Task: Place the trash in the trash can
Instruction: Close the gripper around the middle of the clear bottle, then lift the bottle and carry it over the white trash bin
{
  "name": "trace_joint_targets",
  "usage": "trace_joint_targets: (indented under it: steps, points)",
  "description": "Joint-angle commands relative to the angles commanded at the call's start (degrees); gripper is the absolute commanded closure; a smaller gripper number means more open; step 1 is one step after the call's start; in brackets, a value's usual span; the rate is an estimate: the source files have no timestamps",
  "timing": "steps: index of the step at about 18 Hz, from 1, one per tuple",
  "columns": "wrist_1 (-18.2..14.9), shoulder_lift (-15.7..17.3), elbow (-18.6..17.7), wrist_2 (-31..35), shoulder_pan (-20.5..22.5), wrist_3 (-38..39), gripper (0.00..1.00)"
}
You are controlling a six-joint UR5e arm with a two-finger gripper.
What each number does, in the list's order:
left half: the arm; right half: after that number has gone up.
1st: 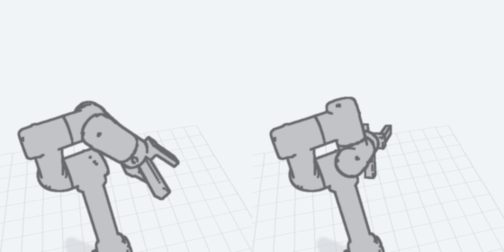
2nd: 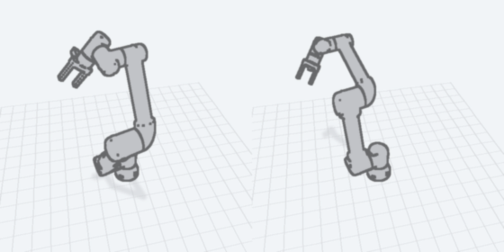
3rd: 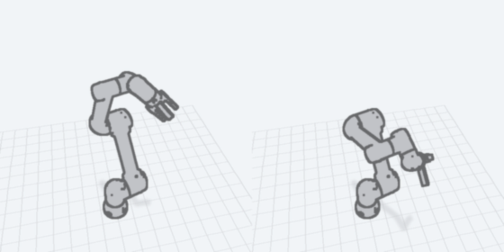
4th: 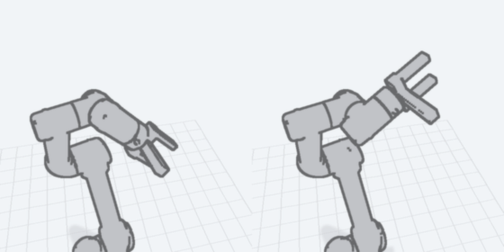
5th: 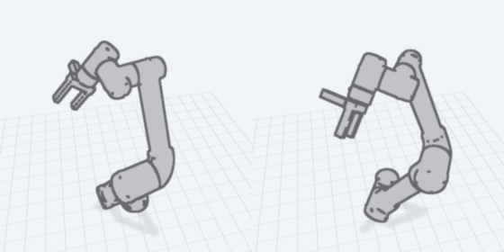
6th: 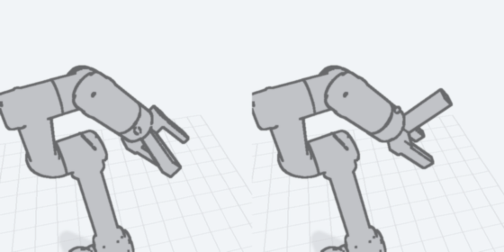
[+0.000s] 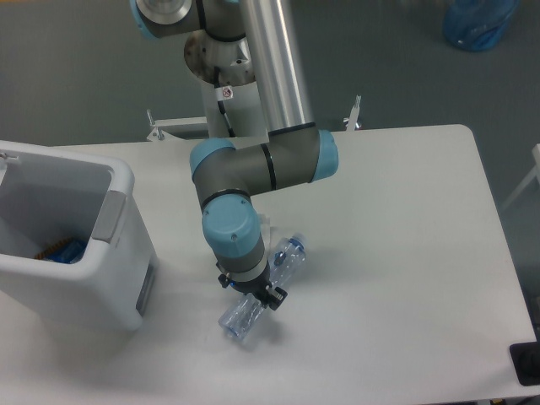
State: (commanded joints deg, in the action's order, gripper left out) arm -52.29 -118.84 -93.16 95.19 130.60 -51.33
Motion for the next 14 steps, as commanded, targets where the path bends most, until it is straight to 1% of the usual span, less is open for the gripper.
trace_joint_targets:
  steps: [3, 6, 8, 11, 14]
  points:
    - [0.0, 1.8, 1.7, -0.5, 0.5, 0.4, 0.70]
    - [-0.1, 3.1, 4.0, -4.5, 2.2, 1.6, 0.70]
    - [-0.1, 3.5, 5.4, -8.9, 3.4, 4.0, 0.70]
    - [0.0, 5.1, 10.2, -18.9, 5.5, 10.1, 0.70]
    - [0.0, 5.2, 14.2, -30.2, 6.5, 16.3, 0.70]
